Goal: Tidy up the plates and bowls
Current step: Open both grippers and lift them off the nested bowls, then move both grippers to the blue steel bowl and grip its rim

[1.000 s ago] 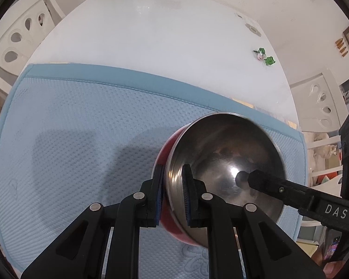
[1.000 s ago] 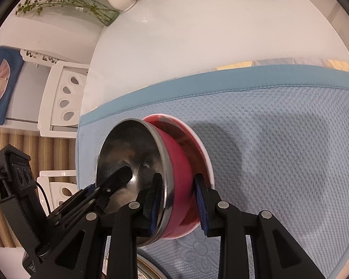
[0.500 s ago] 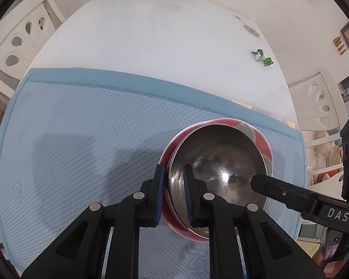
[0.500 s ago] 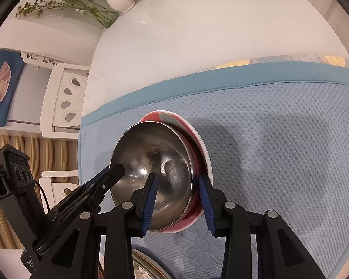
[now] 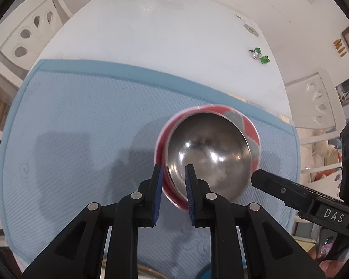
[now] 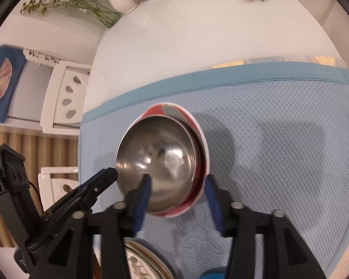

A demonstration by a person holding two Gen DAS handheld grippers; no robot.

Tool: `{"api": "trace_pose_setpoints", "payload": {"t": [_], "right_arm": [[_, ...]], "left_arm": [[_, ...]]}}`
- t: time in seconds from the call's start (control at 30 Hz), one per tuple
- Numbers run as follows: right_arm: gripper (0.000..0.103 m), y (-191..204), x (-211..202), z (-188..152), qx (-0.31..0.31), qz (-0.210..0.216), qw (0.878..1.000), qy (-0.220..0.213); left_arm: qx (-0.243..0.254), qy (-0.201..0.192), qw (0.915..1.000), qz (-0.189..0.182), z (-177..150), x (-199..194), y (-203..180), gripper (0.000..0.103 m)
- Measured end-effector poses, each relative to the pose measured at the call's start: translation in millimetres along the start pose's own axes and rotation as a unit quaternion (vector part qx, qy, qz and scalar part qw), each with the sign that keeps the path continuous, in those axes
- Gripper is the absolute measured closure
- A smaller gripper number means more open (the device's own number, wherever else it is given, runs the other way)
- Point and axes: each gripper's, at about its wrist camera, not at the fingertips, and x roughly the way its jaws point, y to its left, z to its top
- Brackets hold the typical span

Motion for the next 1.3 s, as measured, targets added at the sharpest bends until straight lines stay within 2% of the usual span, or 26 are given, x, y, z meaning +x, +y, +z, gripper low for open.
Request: {"api": "trace_pose_setpoints", "payload": {"t": [0.2, 0.27, 0.33, 0.4, 0.77, 1.07, 1.3], "right_arm": [[0.048, 0, -6, -21, -0.024, -0.015, 0.999, 0.016], [0.048, 0, -8, -33, -0.035, -0.041, 0.998, 0.015], [0.048, -1, -12, -43, -0.041, -0.068, 0.997, 0.007], [0.048, -5, -15, -53, -0.042, -0.075, 0.996, 0.008], [0.048, -41, -23, -118, -0.028, -0.122, 0.992, 0.029], [0.048, -59, -38, -171, -0.022, -0.119, 0.993, 0.015], [0.047, -61, -25, -203, -0.024, -0.134, 0.99, 0.036]], "left_arm": [[-0.002, 0.029, 0.9996, 0.003, -24, -1, -4, 0.074], [0.005, 0.047, 0.9988, 0.016, -32, 1, -8, 0.054], [0.018, 0.05, 0.9985, 0.017, -42, -1, -12, 0.051], [0.031, 0.051, 0.9981, 0.016, -50, -4, -16, 0.047], [0.08, 0.086, 0.9931, -0.003, -95, -3, -37, 0.046], [0.147, 0.107, 0.9832, -0.01, -137, -3, -60, 0.046], [0.171, 0.117, 0.9783, -0.008, -166, 3, -77, 0.046]]}}
